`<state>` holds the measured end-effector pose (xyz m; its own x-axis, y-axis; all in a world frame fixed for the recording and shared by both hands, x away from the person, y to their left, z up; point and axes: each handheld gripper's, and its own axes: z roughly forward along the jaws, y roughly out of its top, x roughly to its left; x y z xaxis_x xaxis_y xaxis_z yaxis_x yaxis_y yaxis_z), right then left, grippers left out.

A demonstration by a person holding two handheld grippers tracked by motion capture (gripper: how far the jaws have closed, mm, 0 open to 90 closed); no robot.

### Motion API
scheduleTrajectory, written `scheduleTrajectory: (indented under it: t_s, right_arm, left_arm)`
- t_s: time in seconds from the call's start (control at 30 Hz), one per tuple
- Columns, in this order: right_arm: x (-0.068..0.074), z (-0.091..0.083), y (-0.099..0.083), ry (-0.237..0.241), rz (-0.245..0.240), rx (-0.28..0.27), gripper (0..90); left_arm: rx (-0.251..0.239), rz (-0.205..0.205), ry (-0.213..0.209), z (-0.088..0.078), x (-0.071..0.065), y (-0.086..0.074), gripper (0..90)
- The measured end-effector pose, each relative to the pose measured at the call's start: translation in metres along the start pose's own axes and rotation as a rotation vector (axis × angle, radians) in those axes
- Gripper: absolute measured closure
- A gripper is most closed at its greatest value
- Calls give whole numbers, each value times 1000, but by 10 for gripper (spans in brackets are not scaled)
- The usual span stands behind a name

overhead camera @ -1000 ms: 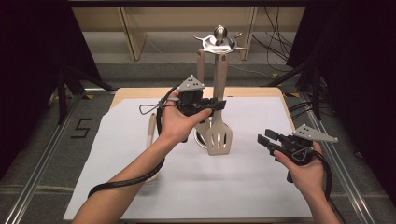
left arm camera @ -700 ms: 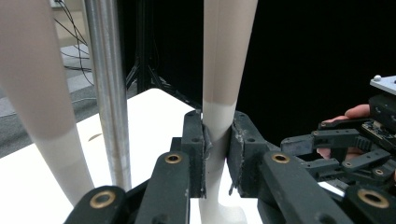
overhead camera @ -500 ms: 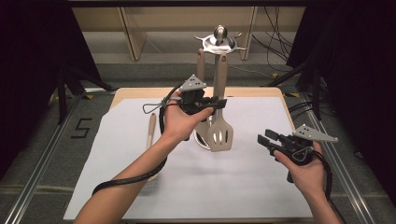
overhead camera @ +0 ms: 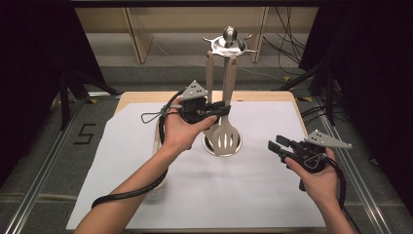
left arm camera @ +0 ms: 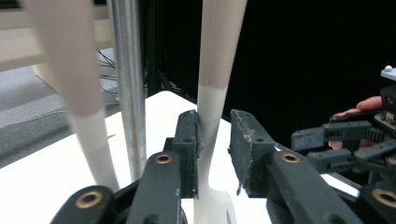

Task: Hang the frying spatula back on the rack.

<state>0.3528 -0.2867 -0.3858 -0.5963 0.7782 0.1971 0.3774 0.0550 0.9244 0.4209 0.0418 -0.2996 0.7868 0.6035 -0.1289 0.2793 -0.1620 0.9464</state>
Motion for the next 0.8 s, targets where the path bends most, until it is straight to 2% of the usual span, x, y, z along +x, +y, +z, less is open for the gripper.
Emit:
scheduleTrajectory:
  t_s: [0.07, 0.13, 0.17, 0.2, 0.3, 0.37, 0.4, 0.53, 0.6, 0.63, 0.67, 0.73, 0.77, 0.8]
  right_arm:
    - [-1, 1, 0, 2, -10, -4, 562]
    - [-1, 1, -1, -7, -18, 1, 561]
    - [0, 0, -1, -17, -13, 11, 562]
    - [2, 0, -1, -4, 17, 15, 562]
    - [0, 0, 0, -14, -18, 3, 562]
    - [0, 0, 0, -5, -12, 2, 563]
    - [3, -1, 0, -4, 26, 10, 563]
    - [0, 0, -1, -8, -8, -5, 565]
    - [-1, 0, -1, -30, -30, -14, 565]
    - [3, 0, -2, -29, 19, -9, 565]
    - [2, 0, -1, -24, 5, -7, 564]
    - [4, 0, -2, -25, 12, -2, 565]
    - [3, -1, -2, -9, 0, 12, 565]
    - [2, -1, -2, -13, -11, 14, 565]
  left_arm:
    - [-10, -12, -15, -6, 0, 1, 764]
    - [-14, -1, -12, -11, 0, 2, 806]
    - [-19, 1, -13, -14, -1, 2, 819]
    - [-22, 4, -15, -16, -1, 3, 837]
    - [-24, 17, -10, -21, -4, 5, 890]
    - [-32, 27, -10, -23, -6, 8, 893]
    - [-38, 29, -9, -24, -6, 10, 895]
    - [-74, 46, -12, -27, -10, 20, 896]
    - [-95, 56, -15, -28, -12, 25, 895]
    - [-110, 56, -21, -29, -14, 29, 896]
    - [-121, 57, -21, -29, -15, 32, 896]
    - [-138, 60, -21, -30, -18, 37, 895]
    - [-148, 62, -23, -31, -20, 41, 896]
    - [-155, 63, -25, -31, -21, 43, 895]
